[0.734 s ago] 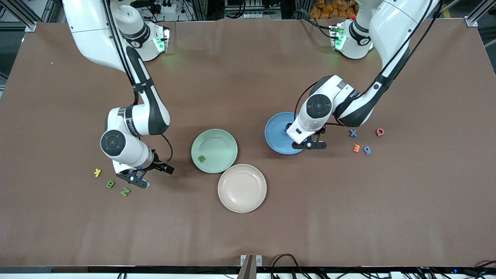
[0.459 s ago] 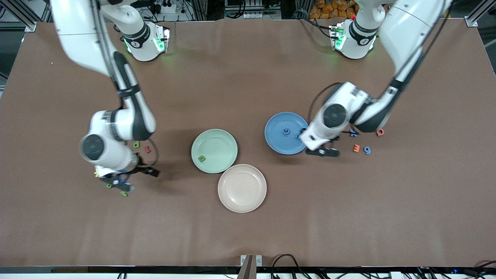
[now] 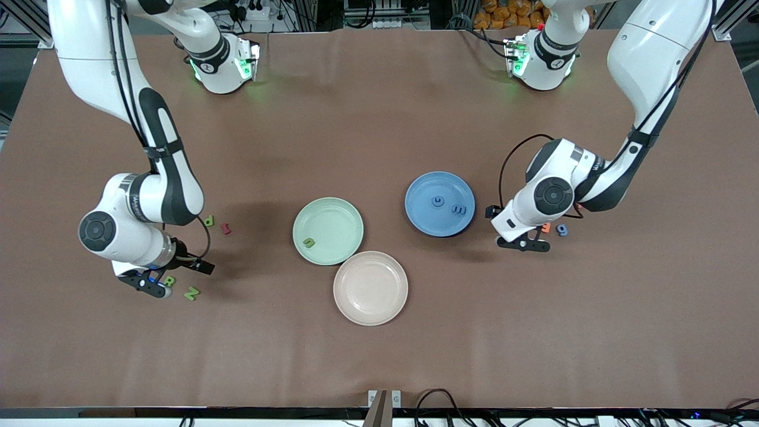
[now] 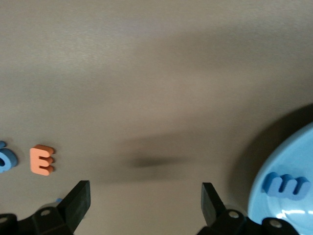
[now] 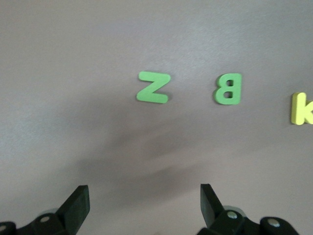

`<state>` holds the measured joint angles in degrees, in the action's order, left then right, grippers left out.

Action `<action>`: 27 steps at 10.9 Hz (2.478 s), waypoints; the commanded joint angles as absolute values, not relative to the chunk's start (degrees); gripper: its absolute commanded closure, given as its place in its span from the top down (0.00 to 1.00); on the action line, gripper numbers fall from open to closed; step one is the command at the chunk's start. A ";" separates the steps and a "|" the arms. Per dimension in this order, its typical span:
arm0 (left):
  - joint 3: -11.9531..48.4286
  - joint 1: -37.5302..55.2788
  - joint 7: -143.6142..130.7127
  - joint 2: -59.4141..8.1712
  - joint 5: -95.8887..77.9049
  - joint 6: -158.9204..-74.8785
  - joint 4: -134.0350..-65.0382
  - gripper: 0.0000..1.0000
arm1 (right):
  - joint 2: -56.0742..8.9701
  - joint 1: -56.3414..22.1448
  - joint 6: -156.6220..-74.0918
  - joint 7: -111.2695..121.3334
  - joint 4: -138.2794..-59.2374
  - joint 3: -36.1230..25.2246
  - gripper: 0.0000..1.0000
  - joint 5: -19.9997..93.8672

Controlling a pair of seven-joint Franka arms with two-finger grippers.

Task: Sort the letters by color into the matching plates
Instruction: 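Release the blue 3 on the blue plate and return both grippers to letters, then grasp the blue X with the left gripper and lift it over the blue plate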

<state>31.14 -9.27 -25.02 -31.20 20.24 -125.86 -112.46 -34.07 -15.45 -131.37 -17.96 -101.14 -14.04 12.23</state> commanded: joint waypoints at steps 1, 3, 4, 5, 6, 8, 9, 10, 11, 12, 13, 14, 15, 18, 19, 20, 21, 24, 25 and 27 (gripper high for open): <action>31.29 -9.67 -24.79 -30.32 21.62 -125.95 -113.46 1.00 | -34.28 -15.21 -130.96 -18.72 -100.28 -13.89 1.00 11.69; 30.68 -9.84 -22.42 -29.97 21.53 -125.95 -114.52 1.00 | -33.93 -15.21 -130.96 -17.33 -100.20 -13.97 1.00 11.51; 29.11 -9.84 -21.28 -29.62 21.62 -125.95 -115.39 1.00 | -33.75 -14.86 -130.96 -14.44 -100.11 -14.24 1.00 11.51; 28.48 -9.84 -19.96 -29.27 21.62 -125.95 -116.10 1.00 | -33.66 -14.85 -130.96 -11.46 -99.93 -14.41 1.00 11.51; 27.78 -9.84 -19.43 -29.09 21.62 -125.95 -116.63 1.00 | -33.58 -14.85 -130.96 -10.47 -99.76 -14.94 1.00 11.51; 26.73 -9.84 -19.34 -28.22 21.62 -125.95 -117.15 1.00 | -33.57 -15.12 -129.48 -9.24 -98.10 -15.12 1.00 11.43; 26.28 -9.84 -19.25 -27.60 21.71 -125.95 -117.77 1.00 | -33.31 -15.12 -125.72 -9.23 -95.82 -15.29 1.00 11.08; 26.02 -10.02 -18.46 -26.90 21.62 -125.95 -118.64 1.00 | -33.14 -15.20 -119.94 -9.23 -92.15 -15.21 1.00 9.07; 25.93 -11.06 -17.33 -26.37 21.62 -126.03 -119.61 1.00 | -33.13 -15.29 -115.62 -9.23 -89.59 -15.21 1.00 6.70; 25.75 -11.94 -16.10 -25.58 21.71 -126.30 -121.01 1.00 | -33.05 -15.29 -112.88 -9.23 -88.52 -15.21 1.00 6.51; 25.58 -12.82 -14.17 -24.45 21.71 -126.56 -122.59 1.00 | -32.79 -15.29 -112.50 -9.14 -88.24 -15.21 1.00 6.42; 25.32 -13.62 -12.24 -23.91 21.71 -126.91 -123.56 1.00 | -32.61 -15.29 -112.50 -9.14 -87.63 -15.21 1.00 6.42; 25.05 -13.71 -12.04 -23.91 21.71 -127.96 -124.88 1.00 | -32.52 -15.29 -112.50 -9.23 -87.54 -15.21 1.00 6.42; 24.79 -13.62 -11.95 -24.69 21.80 -131.65 -126.65 1.00 | -32.43 -15.29 -112.50 -9.23 -87.45 -15.21 1.00 6.42; 24.79 -13.62 -11.95 -24.78 21.80 -131.83 -126.74 1.00 | -32.34 -15.29 -112.50 -9.23 -87.45 -15.21 1.00 6.50; 24.79 -13.71 -11.95 -24.79 21.80 -131.92 -126.74 1.00 | -32.34 -15.29 -112.50 -9.23 -87.45 -15.12 1.00 6.50; 24.79 -13.71 -11.95 -24.87 21.97 -132.01 -126.74 1.00 | -32.34 -15.29 -112.50 -9.23 -87.45 -15.20 1.00 6.50; 24.70 -13.71 -11.95 -25.40 22.06 -132.89 -126.74 1.00 | -32.34 -15.12 -112.59 -9.14 -86.67 -15.21 1.00 6.50; 24.52 -13.62 -11.95 -25.75 22.15 -132.89 -126.74 1.00 | -32.43 -15.03 -112.67 -8.71 -86.49 -15.21 1.00 6.68; 24.26 -13.62 -11.95 -26.01 22.15 -133.50 -126.74 1.00 | -32.43 -14.94 -112.59 -7.56 -86.48 -15.21 1.00 6.77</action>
<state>24.79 -13.60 -12.42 -26.08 20.51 -131.91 -126.03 -32.96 -15.41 -113.46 -9.06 -86.92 -15.44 7.52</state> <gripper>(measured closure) 0.000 0.000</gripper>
